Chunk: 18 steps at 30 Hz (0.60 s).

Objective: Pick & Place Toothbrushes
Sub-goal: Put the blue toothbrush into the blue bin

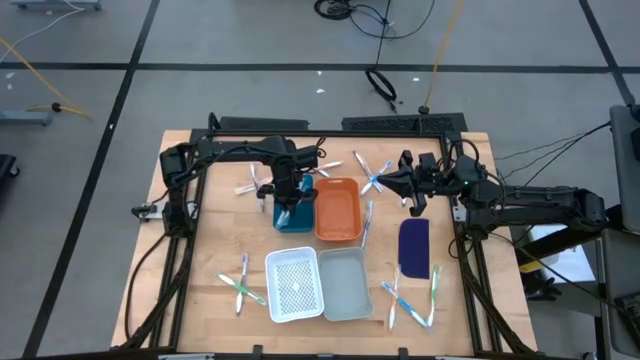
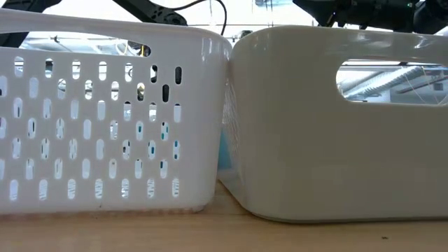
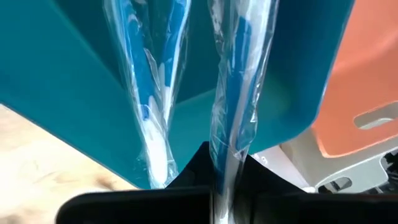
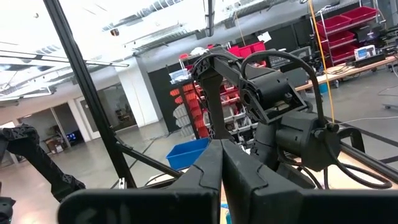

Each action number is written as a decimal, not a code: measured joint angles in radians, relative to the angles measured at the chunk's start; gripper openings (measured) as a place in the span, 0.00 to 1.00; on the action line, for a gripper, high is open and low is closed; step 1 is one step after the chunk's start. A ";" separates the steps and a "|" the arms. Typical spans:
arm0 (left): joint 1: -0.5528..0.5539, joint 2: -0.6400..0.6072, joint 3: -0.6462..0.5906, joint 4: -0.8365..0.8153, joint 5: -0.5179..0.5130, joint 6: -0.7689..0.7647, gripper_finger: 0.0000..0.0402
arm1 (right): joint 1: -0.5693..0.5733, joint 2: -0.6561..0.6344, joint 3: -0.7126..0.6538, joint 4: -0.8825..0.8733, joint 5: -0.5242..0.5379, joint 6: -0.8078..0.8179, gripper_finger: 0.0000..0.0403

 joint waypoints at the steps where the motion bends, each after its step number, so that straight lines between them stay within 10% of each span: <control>1: 0.001 0.000 0.000 0.000 0.001 0.003 0.05 | 0.000 0.000 0.000 0.000 0.000 0.000 0.00; 18: 0.003 0.000 0.000 0.034 0.005 0.078 0.09 | 0.000 0.000 0.000 0.001 -0.002 0.023 0.00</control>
